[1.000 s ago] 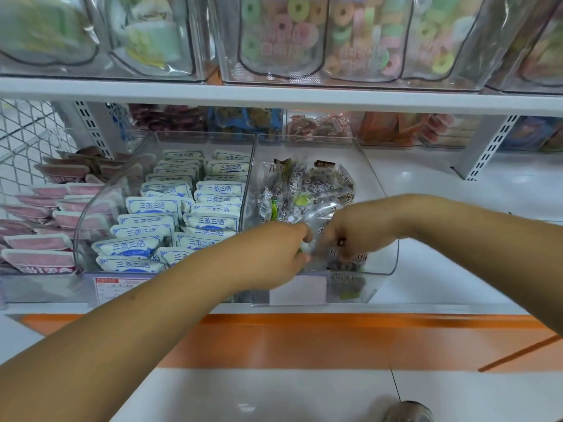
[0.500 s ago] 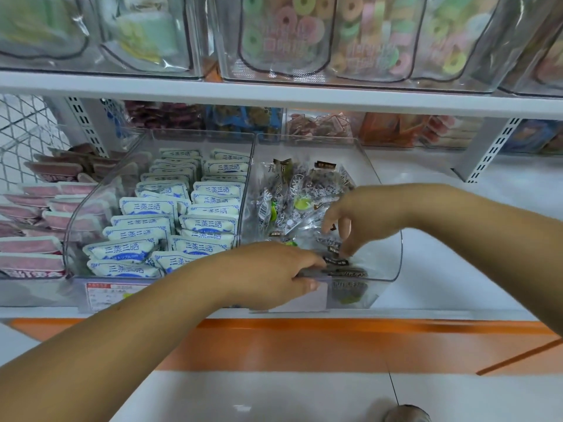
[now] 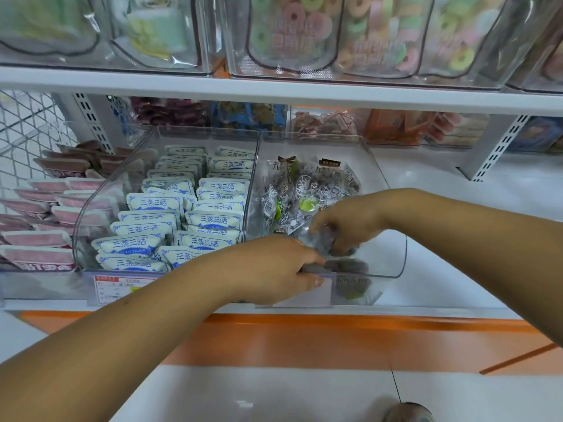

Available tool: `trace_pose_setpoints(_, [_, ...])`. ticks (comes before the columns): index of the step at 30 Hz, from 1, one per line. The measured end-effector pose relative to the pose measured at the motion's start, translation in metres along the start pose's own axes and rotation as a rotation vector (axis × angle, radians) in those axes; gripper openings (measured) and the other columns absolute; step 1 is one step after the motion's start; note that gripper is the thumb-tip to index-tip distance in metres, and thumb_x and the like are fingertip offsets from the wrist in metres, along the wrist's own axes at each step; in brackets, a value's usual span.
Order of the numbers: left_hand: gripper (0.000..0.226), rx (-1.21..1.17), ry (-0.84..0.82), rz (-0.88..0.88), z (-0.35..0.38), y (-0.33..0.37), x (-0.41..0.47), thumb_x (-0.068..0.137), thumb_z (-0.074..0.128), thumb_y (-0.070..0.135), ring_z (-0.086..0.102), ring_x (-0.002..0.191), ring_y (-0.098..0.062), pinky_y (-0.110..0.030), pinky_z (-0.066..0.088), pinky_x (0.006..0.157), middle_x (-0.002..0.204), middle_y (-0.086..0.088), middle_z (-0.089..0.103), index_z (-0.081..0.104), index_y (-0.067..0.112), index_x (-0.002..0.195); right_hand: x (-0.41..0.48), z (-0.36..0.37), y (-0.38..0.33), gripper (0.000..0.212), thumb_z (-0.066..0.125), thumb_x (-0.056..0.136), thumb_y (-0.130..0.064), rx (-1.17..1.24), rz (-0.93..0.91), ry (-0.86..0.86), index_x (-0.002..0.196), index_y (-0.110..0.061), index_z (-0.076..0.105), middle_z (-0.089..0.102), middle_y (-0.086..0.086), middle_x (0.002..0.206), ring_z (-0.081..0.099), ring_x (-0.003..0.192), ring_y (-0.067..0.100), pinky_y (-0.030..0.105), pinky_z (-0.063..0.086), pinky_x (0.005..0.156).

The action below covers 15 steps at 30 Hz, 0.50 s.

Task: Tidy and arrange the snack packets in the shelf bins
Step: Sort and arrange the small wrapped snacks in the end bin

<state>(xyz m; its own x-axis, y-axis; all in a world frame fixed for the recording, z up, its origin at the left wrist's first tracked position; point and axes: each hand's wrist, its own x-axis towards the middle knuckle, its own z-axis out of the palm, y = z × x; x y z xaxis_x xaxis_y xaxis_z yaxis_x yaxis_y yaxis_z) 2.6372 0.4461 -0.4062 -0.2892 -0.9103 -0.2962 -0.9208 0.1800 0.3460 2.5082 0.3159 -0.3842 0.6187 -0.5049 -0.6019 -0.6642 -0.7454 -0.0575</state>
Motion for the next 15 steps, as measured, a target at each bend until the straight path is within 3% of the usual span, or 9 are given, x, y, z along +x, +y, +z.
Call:
trace_pose_setpoints(3, [0.052,-0.003,0.009,-0.031,-0.001,-0.001,-0.001,0.095,0.046,0.052,0.048,0.121,-0.013,-0.034,0.042,0.102,0.139,0.008,0.048,0.037,0.034,0.143,-0.008,-0.012,0.008,0.041,0.065,0.086,-0.014,0.124,-0.019,0.005,0.117,-0.040,0.060,0.063,-0.016,0.111,0.058,0.103,0.011,0.035,0.049,0.094])
trace_pose_setpoints(7, [0.064,-0.008,-0.023,-0.040,-0.003,0.002,0.001,0.096,0.045,0.052,0.042,0.131,-0.015,-0.032,0.038,0.106,0.150,0.005,0.038,0.019,0.033,0.151,-0.004,-0.016,0.006,0.041,0.060,0.088,-0.007,0.220,0.003,-0.168,0.123,-0.029,0.059,0.058,-0.018,0.095,0.054,0.089,0.005,0.029,0.046,0.088])
trace_pose_setpoints(9, [0.065,0.007,-0.045,-0.042,-0.004,0.004,0.002,0.097,0.043,0.052,0.039,0.134,-0.016,-0.032,0.036,0.108,0.153,0.004,0.034,0.016,0.030,0.152,-0.001,-0.014,0.006,0.039,0.060,0.089,-0.005,0.244,0.008,-0.196,0.126,-0.017,0.057,0.060,-0.011,0.098,0.055,0.093,0.009,0.027,0.046,0.087])
trace_pose_setpoints(12, [0.065,-0.001,-0.041,-0.041,-0.004,0.003,0.003,0.097,0.042,0.051,0.032,0.139,-0.015,-0.030,0.031,0.111,0.157,0.004,0.026,0.016,0.027,0.152,-0.004,-0.017,0.018,0.048,0.062,0.087,0.003,0.455,0.024,-0.168,0.133,-0.006,0.049,0.060,0.004,0.120,0.058,0.107,0.014,0.023,0.047,0.090])
trace_pose_setpoints(15, [0.068,-0.003,-0.035,-0.039,-0.002,0.002,0.004,0.097,0.042,0.053,0.021,0.144,-0.014,-0.028,0.023,0.115,0.161,0.007,0.009,0.014,0.029,0.153,-0.009,-0.024,0.022,0.049,0.058,0.088,0.008,0.501,0.039,-0.155,0.134,-0.008,0.049,0.061,0.007,0.118,0.061,0.100,0.013,0.028,0.049,0.094])
